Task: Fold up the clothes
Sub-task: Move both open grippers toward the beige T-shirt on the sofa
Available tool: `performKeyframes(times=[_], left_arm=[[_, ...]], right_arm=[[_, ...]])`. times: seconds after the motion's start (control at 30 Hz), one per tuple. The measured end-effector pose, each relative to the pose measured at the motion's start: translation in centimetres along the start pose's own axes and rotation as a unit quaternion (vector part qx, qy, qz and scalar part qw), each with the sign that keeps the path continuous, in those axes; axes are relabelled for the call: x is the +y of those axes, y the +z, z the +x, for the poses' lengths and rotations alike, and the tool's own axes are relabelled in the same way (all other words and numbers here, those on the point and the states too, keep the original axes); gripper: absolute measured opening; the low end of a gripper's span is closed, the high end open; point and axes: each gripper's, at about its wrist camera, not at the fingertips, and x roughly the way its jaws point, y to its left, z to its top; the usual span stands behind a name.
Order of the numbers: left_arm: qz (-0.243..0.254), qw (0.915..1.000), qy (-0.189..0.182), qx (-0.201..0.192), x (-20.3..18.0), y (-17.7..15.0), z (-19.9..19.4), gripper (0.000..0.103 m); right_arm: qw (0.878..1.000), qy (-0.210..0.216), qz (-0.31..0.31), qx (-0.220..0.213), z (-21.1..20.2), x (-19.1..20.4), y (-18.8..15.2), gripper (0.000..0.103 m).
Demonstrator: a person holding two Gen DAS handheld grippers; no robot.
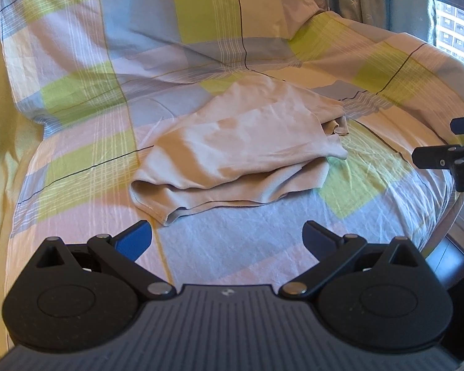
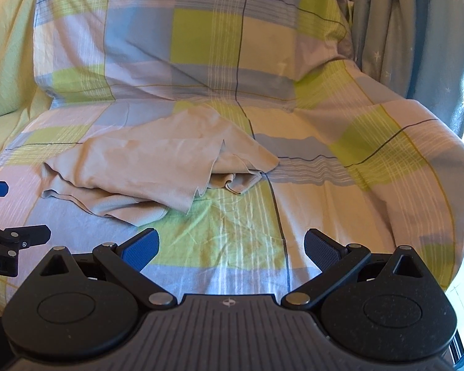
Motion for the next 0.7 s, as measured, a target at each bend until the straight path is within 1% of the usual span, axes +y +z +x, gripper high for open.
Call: performKeyframes(times=[0.1, 0.23, 0.33, 0.37, 0.4, 0.43, 0.47, 0.5, 0.53, 0.57, 0.6, 0.63, 0.7], left_arm=[[0.005, 0.9999, -0.009, 0.001, 0.1, 0.0, 0.9, 0.102], [0.027, 0.9996, -0.012, -0.001, 0.9, -0.1, 1.7, 0.102], [0.046, 0.9988, -0.014, -0.002, 1.5, -0.1, 2.4, 0.100], [0.060, 0.9981, -0.016, -0.005, 1.5, -0.2, 2.6, 0.096], [0.071, 0.9973, -0.018, -0.006, 1.6, -0.1, 2.9, 0.091], [0.077, 0.9968, -0.022, -0.005, 1.7, 0.2, 3.4, 0.088], [0.081, 0.9963, -0.028, -0.004, 1.9, 0.4, 3.7, 0.080], [0.085, 0.9958, -0.033, -0.004, 1.9, 0.6, 4.2, 0.076], [0.092, 0.9950, -0.039, -0.004, 1.8, 0.9, 4.6, 0.071], [0.099, 0.9941, -0.044, -0.005, 1.8, 1.2, 5.0, 0.063], [0.109, 0.9928, -0.049, -0.007, 1.6, 1.5, 5.4, 0.053], [0.123, 0.9910, -0.052, -0.012, 1.3, 1.7, 5.7, 0.050], [0.151, 0.9866, -0.058, -0.021, 0.6, 2.2, 6.3, 0.049]], right_arm=[[1.000, -0.003, -0.008, 0.005, 0.6, -0.3, 0.1, 0.103], [0.999, -0.001, -0.035, 0.009, 2.1, 0.1, 0.6, 0.103], [0.997, 0.025, -0.077, 0.004, 3.1, 0.8, 0.7, 0.103], [0.994, 0.037, -0.100, 0.001, 3.5, 1.3, 0.6, 0.102], [0.991, 0.048, -0.125, -0.002, 3.8, 1.7, 0.5, 0.099], [0.987, 0.058, -0.153, -0.006, 4.2, 2.2, 0.3, 0.093], [0.982, 0.061, -0.179, -0.010, 4.6, 2.7, 0.2, 0.088], [0.978, 0.064, -0.199, -0.013, 5.1, 3.0, 0.2, 0.080], [0.974, 0.066, -0.218, -0.014, 5.6, 3.3, 0.2, 0.075], [0.969, 0.068, -0.237, -0.016, 6.1, 3.7, 0.2, 0.074], [0.964, 0.072, -0.255, -0.016, 6.7, 4.0, 0.2, 0.070], [0.959, 0.076, -0.274, -0.015, 7.2, 4.3, 0.3, 0.066], [0.948, 0.081, -0.309, -0.017, 8.1, 4.8, 0.3, 0.060]])
